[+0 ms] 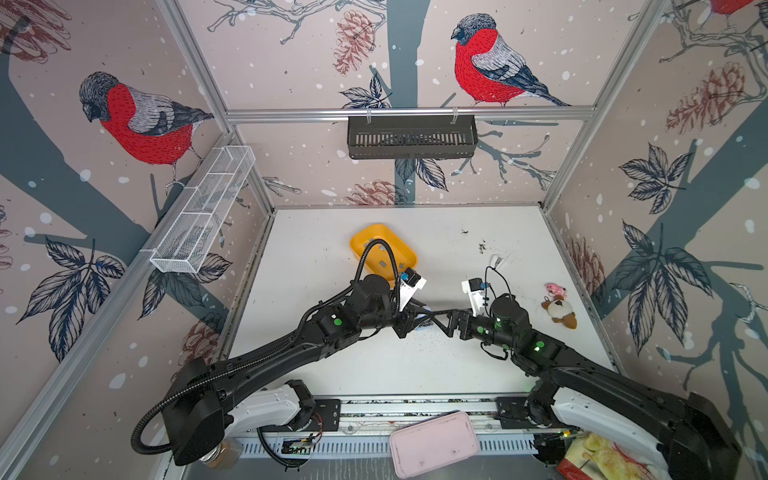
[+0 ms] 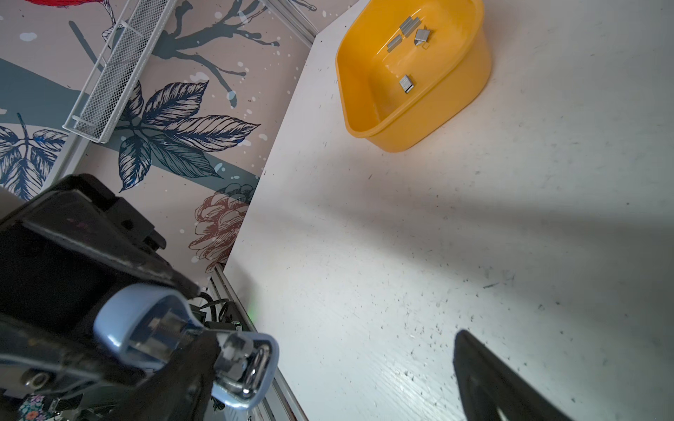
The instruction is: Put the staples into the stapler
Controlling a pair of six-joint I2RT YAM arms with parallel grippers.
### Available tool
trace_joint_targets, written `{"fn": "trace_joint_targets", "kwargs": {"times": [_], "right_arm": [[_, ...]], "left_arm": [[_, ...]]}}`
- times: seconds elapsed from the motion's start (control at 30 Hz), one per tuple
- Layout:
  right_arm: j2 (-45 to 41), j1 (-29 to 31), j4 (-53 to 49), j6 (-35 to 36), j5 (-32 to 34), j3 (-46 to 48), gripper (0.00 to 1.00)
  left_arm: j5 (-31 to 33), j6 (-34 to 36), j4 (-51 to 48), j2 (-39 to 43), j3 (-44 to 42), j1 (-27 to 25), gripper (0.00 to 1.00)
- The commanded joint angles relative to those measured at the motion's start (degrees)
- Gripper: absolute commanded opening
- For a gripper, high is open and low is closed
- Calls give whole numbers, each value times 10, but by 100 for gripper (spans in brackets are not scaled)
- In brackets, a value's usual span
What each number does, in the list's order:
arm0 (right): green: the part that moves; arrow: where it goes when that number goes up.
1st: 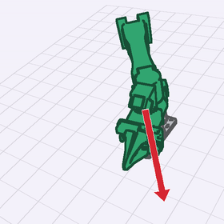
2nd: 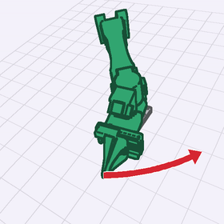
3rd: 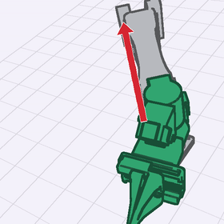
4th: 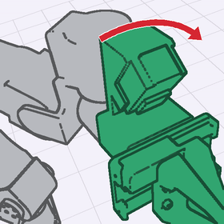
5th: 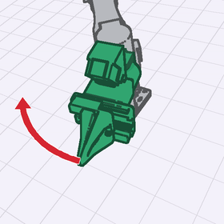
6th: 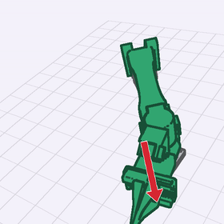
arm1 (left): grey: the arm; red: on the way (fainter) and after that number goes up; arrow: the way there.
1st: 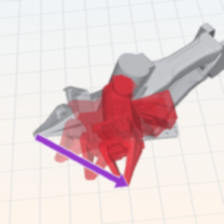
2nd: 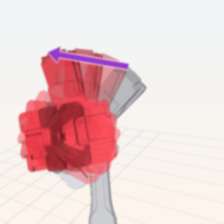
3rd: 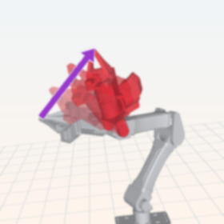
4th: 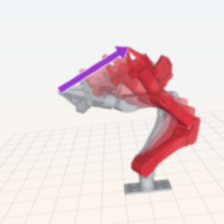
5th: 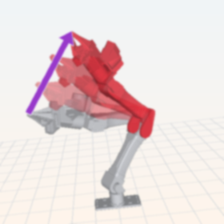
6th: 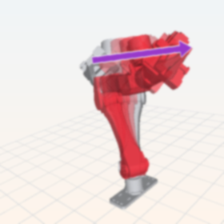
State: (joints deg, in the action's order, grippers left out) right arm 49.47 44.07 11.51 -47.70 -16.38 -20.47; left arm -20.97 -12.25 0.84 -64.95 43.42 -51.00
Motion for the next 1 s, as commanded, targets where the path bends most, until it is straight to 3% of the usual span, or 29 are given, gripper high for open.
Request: {"fn": "trace_joint_targets", "kwargs": {"times": [0.0, 0.97], "right_arm": [[7, 0, -26, 15, 13, -5, 100], [24, 30, -15, 25, 10, -3, 100]], "left_arm": [[-7, -7, 42, 4, 5, 1, 13], [-9, -21, 75, 3, 1, 5, 12]]}}
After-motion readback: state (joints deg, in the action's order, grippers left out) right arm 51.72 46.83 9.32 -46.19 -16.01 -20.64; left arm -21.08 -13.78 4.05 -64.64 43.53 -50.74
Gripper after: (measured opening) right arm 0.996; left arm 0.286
